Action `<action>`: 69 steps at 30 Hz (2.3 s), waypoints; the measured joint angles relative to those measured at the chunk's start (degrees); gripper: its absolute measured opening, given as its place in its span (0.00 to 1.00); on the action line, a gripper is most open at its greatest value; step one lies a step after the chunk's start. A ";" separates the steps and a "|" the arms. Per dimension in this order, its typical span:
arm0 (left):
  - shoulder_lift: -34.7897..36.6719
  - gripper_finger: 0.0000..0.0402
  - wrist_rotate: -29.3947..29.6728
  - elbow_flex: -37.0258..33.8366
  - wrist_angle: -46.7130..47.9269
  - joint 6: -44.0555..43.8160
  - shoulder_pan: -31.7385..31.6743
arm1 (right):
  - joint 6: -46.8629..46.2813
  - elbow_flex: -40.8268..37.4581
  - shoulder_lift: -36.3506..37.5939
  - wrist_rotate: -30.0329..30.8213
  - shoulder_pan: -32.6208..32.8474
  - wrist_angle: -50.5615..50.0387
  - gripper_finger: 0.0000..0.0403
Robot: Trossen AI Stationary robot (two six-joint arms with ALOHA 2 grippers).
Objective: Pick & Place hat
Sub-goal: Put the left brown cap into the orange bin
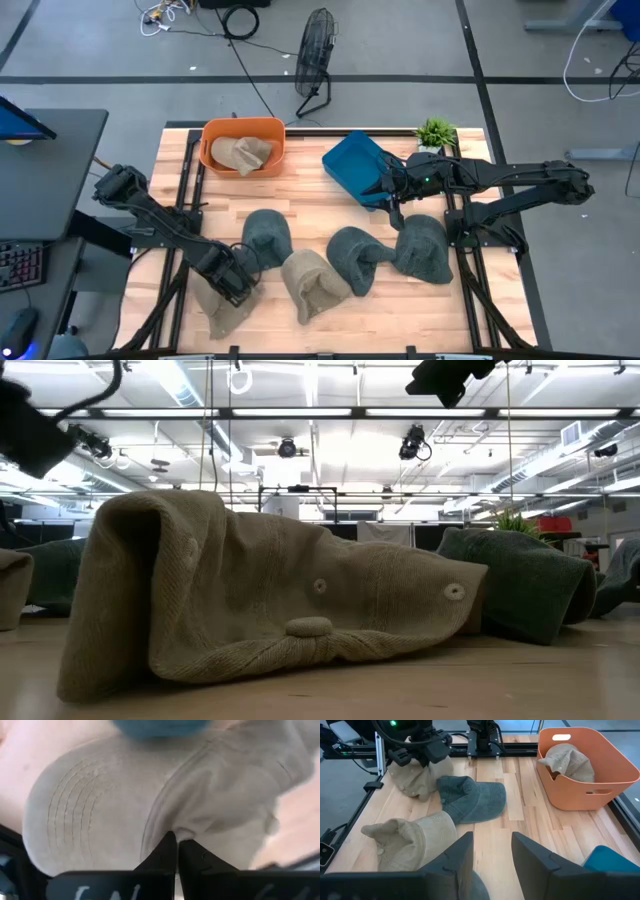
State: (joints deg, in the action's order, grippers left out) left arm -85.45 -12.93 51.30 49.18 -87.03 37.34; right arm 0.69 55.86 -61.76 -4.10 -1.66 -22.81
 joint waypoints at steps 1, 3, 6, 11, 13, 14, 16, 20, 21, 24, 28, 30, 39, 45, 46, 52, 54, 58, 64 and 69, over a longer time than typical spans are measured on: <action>0.00 0.01 0.05 0.92 -0.12 -0.70 -0.03 | 0.02 0.00 0.00 0.00 0.00 0.00 0.34; -0.02 0.01 0.51 3.00 0.12 -1.93 -0.04 | 0.03 0.00 0.00 0.00 -0.01 0.00 0.34; -0.02 0.01 2.24 6.87 0.48 -2.46 -0.04 | 0.19 0.00 0.00 0.00 -0.01 0.00 0.34; -0.02 0.01 8.35 14.40 5.26 -2.46 -0.23 | 0.17 0.00 0.00 0.00 0.00 0.00 0.34; -0.02 0.01 10.18 17.25 7.53 -2.53 -0.71 | 0.17 0.00 0.00 0.00 0.01 0.00 0.34; -0.02 0.01 11.18 18.51 8.45 -2.53 -1.11 | 0.17 0.00 0.00 0.00 0.00 0.00 0.34; -0.02 0.01 13.24 21.05 10.35 -2.50 -2.09 | 0.17 0.00 0.00 0.00 0.01 0.00 0.34; 0.00 0.01 18.97 25.26 13.53 -2.42 -4.58 | 0.15 0.00 0.00 0.00 -0.01 0.00 0.34; 0.00 0.01 20.64 26.06 14.49 -2.42 -5.36 | 0.15 0.00 0.00 0.00 -0.01 0.01 0.34; 0.00 0.01 24.91 27.81 16.18 -2.40 -8.37 | 0.13 0.00 0.00 0.00 0.01 0.00 0.34; 0.00 0.01 28.45 29.50 16.84 -0.70 -12.97 | 0.00 0.00 0.00 0.00 -0.01 0.02 0.34; 0.00 0.01 29.58 30.51 16.86 2.48 -15.19 | 0.00 0.02 0.00 0.00 0.01 0.02 0.34; 0.00 0.01 38.42 39.09 19.42 14.35 -23.61 | 0.00 0.00 0.00 0.00 0.01 0.02 0.34; 0.07 0.01 41.08 43.65 31.71 16.23 -30.57 | -0.70 0.00 0.00 0.00 -0.01 0.00 0.34; 0.09 0.01 42.05 43.68 33.75 16.23 -32.03 | -0.61 0.00 0.00 0.00 0.00 0.00 0.34; 0.08 0.01 46.06 42.87 40.57 18.86 -43.01 | -0.22 0.00 0.00 0.00 0.01 0.00 0.34; -0.04 0.01 46.37 42.81 40.23 21.48 -47.10 | -0.22 0.00 0.00 0.00 0.01 0.00 0.34; 0.05 0.01 46.44 42.81 38.34 28.27 -55.16 | -0.20 0.00 0.00 0.02 -0.01 0.00 0.34; 0.04 0.01 46.92 42.81 35.94 36.25 -65.71 | -0.20 0.00 0.00 0.02 0.00 0.00 0.34; -1.25 0.01 45.35 42.81 30.92 41.47 -70.45 | -0.17 0.01 0.00 0.02 0.01 0.00 0.34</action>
State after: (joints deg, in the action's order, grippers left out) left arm -86.70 32.42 94.11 80.09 -45.56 -33.11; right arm 0.51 55.86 -61.76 -4.08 -1.65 -22.81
